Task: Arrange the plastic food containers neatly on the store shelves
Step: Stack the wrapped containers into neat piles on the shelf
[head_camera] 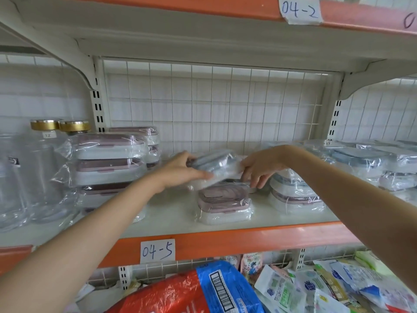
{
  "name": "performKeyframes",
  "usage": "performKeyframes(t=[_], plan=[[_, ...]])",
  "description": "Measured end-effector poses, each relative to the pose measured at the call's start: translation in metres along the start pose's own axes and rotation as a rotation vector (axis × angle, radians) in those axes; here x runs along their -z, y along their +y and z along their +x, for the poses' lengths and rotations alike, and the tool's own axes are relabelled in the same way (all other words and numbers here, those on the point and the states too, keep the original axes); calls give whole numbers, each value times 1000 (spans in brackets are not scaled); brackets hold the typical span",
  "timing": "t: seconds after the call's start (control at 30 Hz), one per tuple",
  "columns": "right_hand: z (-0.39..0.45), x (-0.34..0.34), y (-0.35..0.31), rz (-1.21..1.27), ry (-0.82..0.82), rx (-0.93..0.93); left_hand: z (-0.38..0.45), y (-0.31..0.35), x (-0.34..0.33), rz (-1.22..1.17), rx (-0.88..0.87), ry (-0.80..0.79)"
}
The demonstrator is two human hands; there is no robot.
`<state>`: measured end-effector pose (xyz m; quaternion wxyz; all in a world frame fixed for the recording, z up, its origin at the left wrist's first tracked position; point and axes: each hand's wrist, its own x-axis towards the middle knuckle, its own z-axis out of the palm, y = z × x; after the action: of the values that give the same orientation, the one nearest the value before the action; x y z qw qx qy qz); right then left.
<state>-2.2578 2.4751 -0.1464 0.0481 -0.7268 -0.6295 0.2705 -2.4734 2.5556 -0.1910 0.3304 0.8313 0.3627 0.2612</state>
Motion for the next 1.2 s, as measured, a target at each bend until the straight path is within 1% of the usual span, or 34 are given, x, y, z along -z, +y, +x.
performKeyframes(t=[0.07, 0.13, 0.2, 0.3, 0.43, 0.47, 0.5, 0.6, 0.63, 0.67, 0.7, 0.77, 0.83, 0.93, 1.0, 1.07, 1.2], plan=[[0, -7, -2, 37, -58, 12, -3, 4, 9, -60, -14, 128], [1, -17, -5, 29, -69, 45, -5, 11, 19, -68, -27, 197], [5, -30, -12, 47, -37, 108, -7, 18, 29, -48, -17, 229], [20, -51, -23, 188, 7, 194, -9, 22, 37, 14, 21, 246], [35, -58, -32, 410, -19, 212, -11, 18, 39, 36, 68, 265], [36, -54, -32, 397, 20, 209, -11, 18, 39, 35, 70, 270], [37, -47, -30, 310, 107, 199, -11, 19, 40, 41, 73, 278], [46, -17, -16, -201, 472, 136, -7, 24, 43, 77, 86, 290], [51, -8, -10, -333, 541, 105, -5, 26, 43, 82, 84, 288], [58, -1, -4, -421, 566, 65, -3, 28, 43, 88, 77, 284], [65, 5, 3, -486, 546, 20, -1, 29, 42, 95, 70, 282], [79, 13, 13, -567, 437, -41, 3, 30, 40, 106, 72, 289], [91, 20, 18, -534, 346, -59, 6, 29, 41, 95, 84, 295], [103, 25, 16, -491, 264, -45, 7, 26, 45, 58, 97, 291], [106, 24, 14, -418, 216, -53, 7, 25, 48, 16, 97, 296], [104, 21, 13, -393, 220, -44, 8, 24, 50, -5, 99, 295], [88, 14, 2, -477, 381, 99, 11, 26, 53, -50, 93, 327]])
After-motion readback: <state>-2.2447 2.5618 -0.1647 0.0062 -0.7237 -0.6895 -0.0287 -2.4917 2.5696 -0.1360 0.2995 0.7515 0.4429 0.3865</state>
